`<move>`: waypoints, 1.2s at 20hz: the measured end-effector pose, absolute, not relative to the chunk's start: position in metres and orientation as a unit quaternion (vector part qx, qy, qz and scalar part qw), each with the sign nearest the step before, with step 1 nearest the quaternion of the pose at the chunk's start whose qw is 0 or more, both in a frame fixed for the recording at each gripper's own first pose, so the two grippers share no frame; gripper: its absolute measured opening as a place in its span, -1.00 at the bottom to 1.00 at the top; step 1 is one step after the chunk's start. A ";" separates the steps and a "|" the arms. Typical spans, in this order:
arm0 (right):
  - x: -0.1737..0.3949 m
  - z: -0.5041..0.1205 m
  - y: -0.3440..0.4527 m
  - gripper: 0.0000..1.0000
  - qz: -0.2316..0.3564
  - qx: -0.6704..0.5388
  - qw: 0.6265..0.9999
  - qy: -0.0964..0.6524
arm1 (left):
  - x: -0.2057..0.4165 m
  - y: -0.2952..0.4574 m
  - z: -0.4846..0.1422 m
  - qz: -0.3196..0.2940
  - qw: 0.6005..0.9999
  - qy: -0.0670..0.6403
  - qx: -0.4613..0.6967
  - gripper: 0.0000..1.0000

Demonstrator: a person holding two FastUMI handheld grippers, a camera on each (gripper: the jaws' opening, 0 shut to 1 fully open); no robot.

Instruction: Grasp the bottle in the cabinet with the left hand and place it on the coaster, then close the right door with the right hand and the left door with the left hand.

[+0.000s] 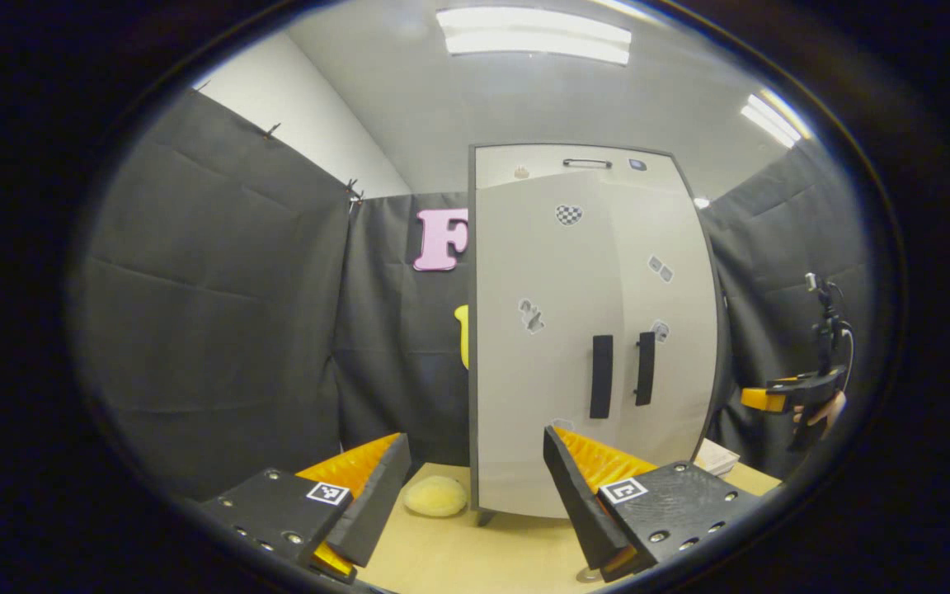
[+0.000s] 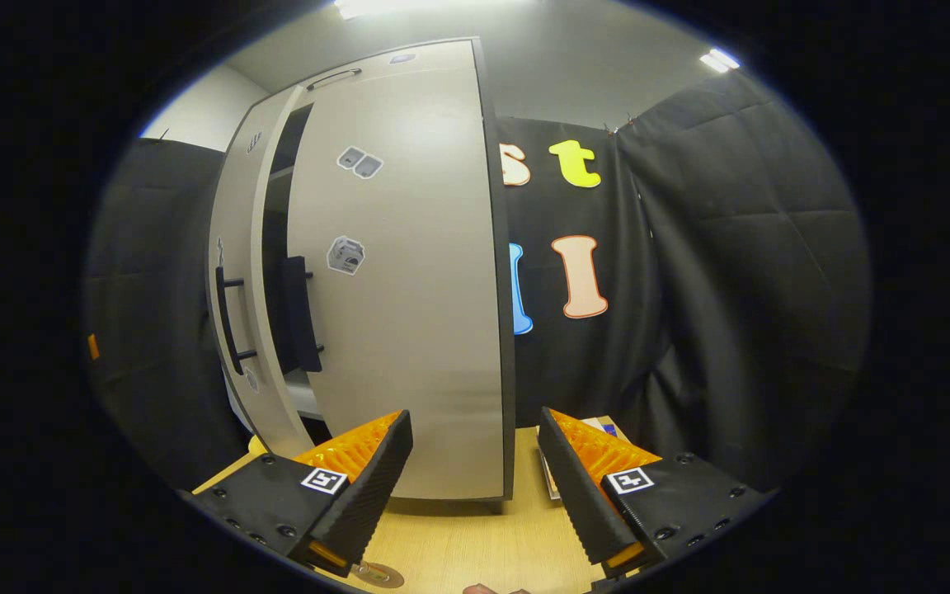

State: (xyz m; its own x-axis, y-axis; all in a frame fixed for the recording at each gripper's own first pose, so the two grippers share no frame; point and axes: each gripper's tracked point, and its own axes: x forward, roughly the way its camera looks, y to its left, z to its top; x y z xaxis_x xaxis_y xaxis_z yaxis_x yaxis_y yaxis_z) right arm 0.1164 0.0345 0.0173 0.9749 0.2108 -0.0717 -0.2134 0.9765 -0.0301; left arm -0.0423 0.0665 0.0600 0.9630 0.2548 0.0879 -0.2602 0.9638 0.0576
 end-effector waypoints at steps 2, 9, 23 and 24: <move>0.117 0.018 0.034 0.96 0.104 -0.021 0.994 0.033 | -0.043 0.066 0.061 0.121 0.991 -0.041 0.038 0.87; 0.107 0.009 0.044 0.96 0.101 -0.032 0.993 0.043 | -0.044 0.065 0.060 0.114 0.993 -0.040 0.017 0.88; 0.084 0.016 0.068 0.96 0.060 -0.044 0.996 0.044 | -0.037 0.058 0.051 0.068 0.998 -0.017 0.000 0.89; 0.083 0.019 0.070 0.96 0.056 -0.049 0.996 0.043 | -0.036 0.058 0.050 0.065 0.998 -0.015 0.002 0.87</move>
